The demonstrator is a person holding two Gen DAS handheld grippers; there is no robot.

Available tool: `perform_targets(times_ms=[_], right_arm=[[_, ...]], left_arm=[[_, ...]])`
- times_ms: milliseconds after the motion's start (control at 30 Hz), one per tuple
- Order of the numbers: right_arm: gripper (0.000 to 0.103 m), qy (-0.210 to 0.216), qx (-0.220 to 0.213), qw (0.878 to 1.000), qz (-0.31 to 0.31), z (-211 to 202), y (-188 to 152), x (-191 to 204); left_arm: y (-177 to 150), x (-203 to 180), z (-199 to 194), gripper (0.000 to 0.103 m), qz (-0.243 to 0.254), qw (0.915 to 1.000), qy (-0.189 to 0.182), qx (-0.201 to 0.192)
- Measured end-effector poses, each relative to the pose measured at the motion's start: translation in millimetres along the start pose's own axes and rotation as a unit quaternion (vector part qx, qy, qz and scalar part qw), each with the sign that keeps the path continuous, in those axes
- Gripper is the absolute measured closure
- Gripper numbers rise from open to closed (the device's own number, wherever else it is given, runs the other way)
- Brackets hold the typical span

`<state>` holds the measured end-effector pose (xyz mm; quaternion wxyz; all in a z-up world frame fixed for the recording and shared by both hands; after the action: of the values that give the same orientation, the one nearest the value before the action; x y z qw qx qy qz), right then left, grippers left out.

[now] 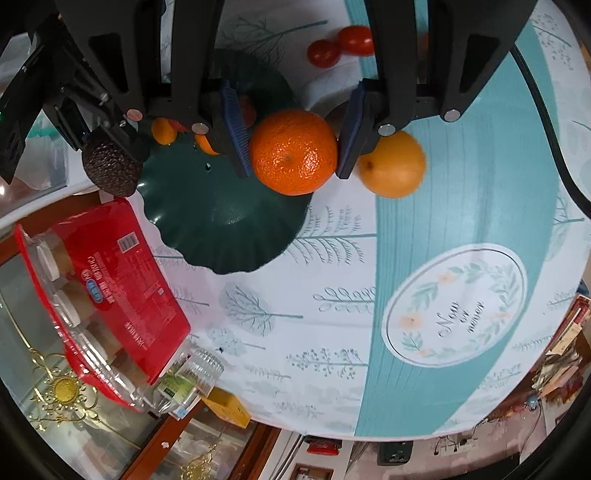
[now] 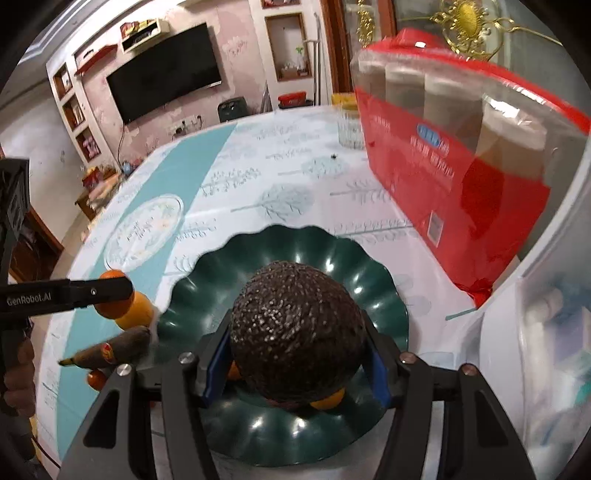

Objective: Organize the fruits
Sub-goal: 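Carry the tangerine and avocado onto the green plate and open both tools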

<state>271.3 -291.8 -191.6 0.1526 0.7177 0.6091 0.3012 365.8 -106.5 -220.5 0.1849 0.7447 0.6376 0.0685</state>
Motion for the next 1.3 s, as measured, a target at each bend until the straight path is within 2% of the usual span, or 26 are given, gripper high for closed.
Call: perform_targets(times_ms=[333,567,733,1067,1300], right_arm=[[0.042,0.014,0.030,0.999,0.029,30.1,-17.3,-19.4],[0.041,0.031,0.017,0.998,0.057,28.9,-15.6,-22.8],[0.040,0.028,0.006,0.998,0.052,20.4,-11.5,-17.4],[0.040,0.023,-0.007,0.998,0.056,-7.8,-12.3,-8.7],[0.039,0.027,-0.013,0.998,0.055,-31.2,-21.4,7.3]], left_arm=[[-9.1,-26.1,42.1,0.058,0.009,0.9997,-0.008,0.023],[-11.0,-36.1,50.6,0.057,0.024,0.9993,0.000,0.029],[-11.9,-36.8,41.1,0.045,0.020,0.9995,0.002,0.023],[-24.2,-21.0,3.4,0.037,-0.002,0.9999,0.013,0.008],[-47.1,-9.8,-28.0,0.031,0.007,0.9995,0.032,-0.003]])
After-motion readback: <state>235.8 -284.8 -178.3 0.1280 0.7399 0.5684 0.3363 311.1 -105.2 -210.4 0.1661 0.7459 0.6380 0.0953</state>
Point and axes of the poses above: each gripper's, at about its wrist camera, not at the fingertips, and z roughly the way its jaws point, x to its left, y to its top, the point moved 8 cm from there along z, roughly the way its jaws point, and after that the axes turned 12 degrees about y, right-handed, at the moved point
